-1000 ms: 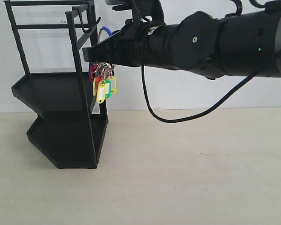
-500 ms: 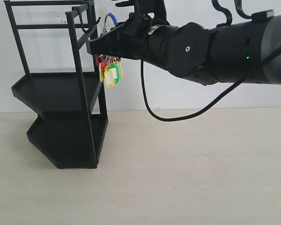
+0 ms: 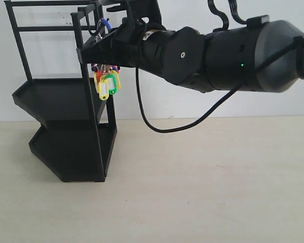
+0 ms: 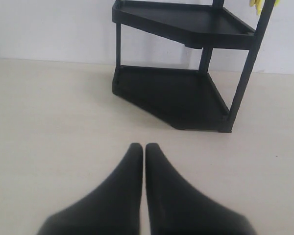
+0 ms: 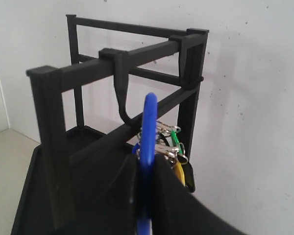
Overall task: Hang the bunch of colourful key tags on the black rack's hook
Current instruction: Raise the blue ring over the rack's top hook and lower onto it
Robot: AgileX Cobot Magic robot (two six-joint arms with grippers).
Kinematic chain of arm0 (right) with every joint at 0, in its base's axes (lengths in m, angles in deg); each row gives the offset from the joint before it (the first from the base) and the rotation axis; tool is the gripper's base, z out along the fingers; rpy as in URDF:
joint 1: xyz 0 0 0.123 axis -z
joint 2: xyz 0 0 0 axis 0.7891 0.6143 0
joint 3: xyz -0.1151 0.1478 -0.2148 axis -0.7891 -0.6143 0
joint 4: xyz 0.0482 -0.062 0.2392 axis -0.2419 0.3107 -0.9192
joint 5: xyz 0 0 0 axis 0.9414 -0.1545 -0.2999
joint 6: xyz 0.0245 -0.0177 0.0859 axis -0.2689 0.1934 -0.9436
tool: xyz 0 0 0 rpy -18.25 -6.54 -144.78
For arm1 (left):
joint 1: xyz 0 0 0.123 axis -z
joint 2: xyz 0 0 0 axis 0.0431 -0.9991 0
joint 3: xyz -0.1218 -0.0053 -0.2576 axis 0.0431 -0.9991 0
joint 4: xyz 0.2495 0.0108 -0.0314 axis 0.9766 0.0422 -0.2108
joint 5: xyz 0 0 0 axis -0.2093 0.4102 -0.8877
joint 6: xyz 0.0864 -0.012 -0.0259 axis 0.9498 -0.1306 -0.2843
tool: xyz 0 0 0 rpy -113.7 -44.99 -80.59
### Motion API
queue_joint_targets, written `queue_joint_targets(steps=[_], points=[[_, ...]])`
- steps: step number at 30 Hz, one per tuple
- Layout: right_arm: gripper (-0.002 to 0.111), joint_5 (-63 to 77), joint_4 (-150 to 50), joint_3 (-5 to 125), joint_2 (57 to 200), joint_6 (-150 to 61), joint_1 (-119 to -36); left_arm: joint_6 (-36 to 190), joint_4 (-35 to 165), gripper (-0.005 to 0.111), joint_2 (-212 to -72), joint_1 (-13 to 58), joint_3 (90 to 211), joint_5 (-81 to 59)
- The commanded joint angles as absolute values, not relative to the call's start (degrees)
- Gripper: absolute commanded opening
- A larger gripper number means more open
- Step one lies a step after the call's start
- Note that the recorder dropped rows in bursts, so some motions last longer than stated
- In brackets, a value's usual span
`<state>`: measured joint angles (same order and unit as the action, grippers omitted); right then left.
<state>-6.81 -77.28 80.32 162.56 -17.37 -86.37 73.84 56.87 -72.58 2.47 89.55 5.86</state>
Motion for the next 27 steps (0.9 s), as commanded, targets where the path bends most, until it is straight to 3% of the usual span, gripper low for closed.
queue_joint_targets(steps=[1, 27], points=[[0.000, -8.09, -77.05, 80.95, 162.68, -16.87, -86.58, 74.03, 57.15, 0.004, -72.46, 2.51, 89.63, 5.41], [0.000, -11.98, -77.05, 80.95, 164.12, -14.66, -88.05, 74.03, 57.15, 0.004, -72.46, 2.51, 89.63, 5.41]])
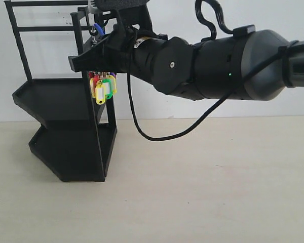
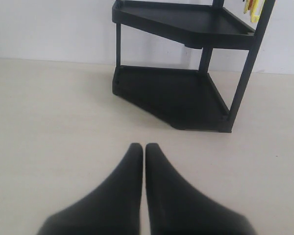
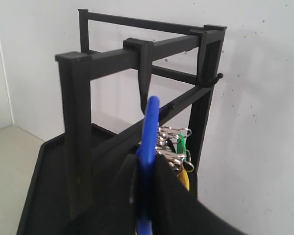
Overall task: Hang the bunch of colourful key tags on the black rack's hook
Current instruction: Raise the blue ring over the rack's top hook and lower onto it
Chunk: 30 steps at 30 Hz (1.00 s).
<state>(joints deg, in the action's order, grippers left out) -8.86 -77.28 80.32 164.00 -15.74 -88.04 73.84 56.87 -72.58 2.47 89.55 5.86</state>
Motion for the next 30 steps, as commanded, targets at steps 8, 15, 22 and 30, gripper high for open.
queue_joint_targets(steps=[8, 15, 22, 30], points=[[0.009, -13.49, -77.05, 80.95, 164.12, -14.66, -88.05, 74.03, 57.15, 0.004, -72.46, 2.51, 89.63, 5.41], [0.048, -13.74, -77.05, 80.95, 164.12, -14.66, -88.05, 74.03, 57.15, 0.004, -72.46, 2.51, 89.63, 5.41], [0.048, -14.48, -80.74, 80.95, 163.99, -14.66, -88.05, 74.03, 57.15, 0.004, -72.46, 2.51, 89.63, 5.41], [0.049, -12.87, -82.41, 80.68, 162.55, -14.66, -88.05, 74.03, 57.15, 0.004, -72.46, 2.51, 89.63, 5.41]])
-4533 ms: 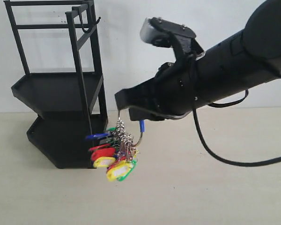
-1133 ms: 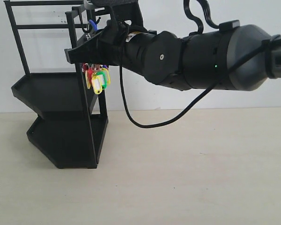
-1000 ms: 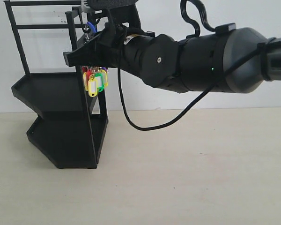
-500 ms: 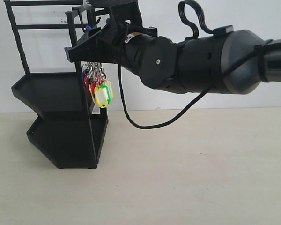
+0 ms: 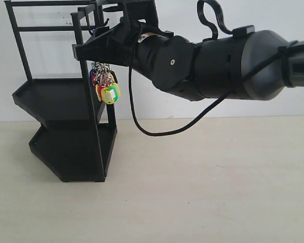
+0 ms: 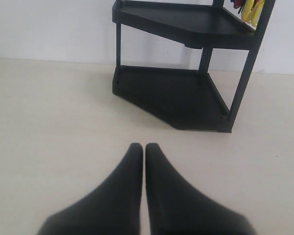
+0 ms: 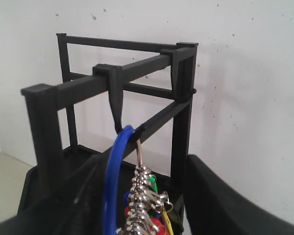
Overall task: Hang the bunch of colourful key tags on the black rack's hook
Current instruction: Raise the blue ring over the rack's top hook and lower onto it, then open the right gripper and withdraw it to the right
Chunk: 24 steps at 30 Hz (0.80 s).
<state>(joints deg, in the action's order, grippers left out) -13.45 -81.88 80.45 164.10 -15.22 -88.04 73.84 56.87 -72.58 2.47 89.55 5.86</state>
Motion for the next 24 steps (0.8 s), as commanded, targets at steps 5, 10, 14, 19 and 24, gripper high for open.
queue_joint_targets(steps=[5, 10, 14, 19, 24], points=[[0.049, -11.66, -82.41, 80.68, 160.80, -14.66, -88.05, 74.03, 57.15, 0.004, -72.46, 2.51, 89.63, 5.41], [0.049, -11.03, -83.33, 79.46, 157.95, -14.43, -87.93, 74.03, 57.15, 0.004, -72.46, 2.51, 89.63, 5.41], [0.049, -11.03, -83.68, 76.35, 155.02, -13.02, -87.93, 74.03, 57.15, 0.004, -72.46, 2.51, 89.63, 5.41], [0.049, -11.03, -84.52, 70.18, 149.99, -13.04, -87.93, 74.03, 57.15, 0.004, -72.46, 2.51, 89.63, 5.41], [0.049, -9.70, -86.36, 61.40, 142.48, -13.04, -87.93, 74.03, 57.15, 0.004, -72.46, 2.51, 89.63, 5.41]])
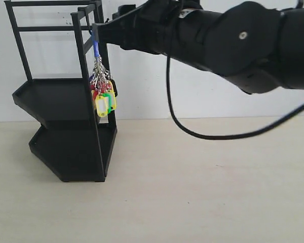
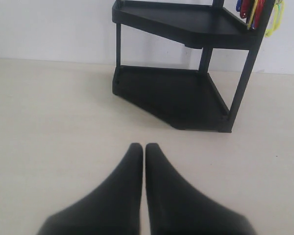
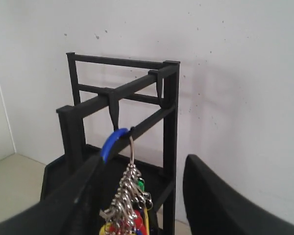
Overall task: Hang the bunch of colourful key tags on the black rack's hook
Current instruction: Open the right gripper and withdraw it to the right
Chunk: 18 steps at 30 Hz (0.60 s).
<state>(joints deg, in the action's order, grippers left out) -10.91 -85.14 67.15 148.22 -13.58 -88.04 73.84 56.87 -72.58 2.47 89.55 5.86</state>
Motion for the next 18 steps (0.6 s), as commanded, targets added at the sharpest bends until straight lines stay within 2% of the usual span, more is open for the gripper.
queue_joint_targets(steps=[1, 5, 10, 12, 14, 18], points=[[0.049, -8.85, -86.36, 59.38, 141.12, -13.00, -87.93, 74.03, 57.15, 0.004, -72.46, 2.51, 89.63, 5.41], [0.049, -2.07, -86.48, 52.25, 134.64, -13.44, -87.93, 74.03, 57.15, 0.004, -72.46, 2.51, 89.63, 5.41], [0.048, 13.90, -86.59, 46.06, 126.62, -16.88, -87.93, 74.03, 57.15, 0.004, -72.46, 2.51, 89.63, 5.41], [0.045, 19.44, -86.88, 43.91, 124.11, -20.50, -87.93, 74.03, 57.15, 0.004, -72.46, 2.51, 89.63, 5.41], [0.034, 23.44, -86.88, 41.96, 122.01, -21.37, -87.93, 74.03, 57.15, 0.004, -72.46, 2.51, 89.63, 5.41], [-0.001, 27.87, -86.49, 37.19, 118.60, -21.37, -87.93, 74.03, 57.15, 0.004, -72.46, 2.51, 89.63, 5.41]])
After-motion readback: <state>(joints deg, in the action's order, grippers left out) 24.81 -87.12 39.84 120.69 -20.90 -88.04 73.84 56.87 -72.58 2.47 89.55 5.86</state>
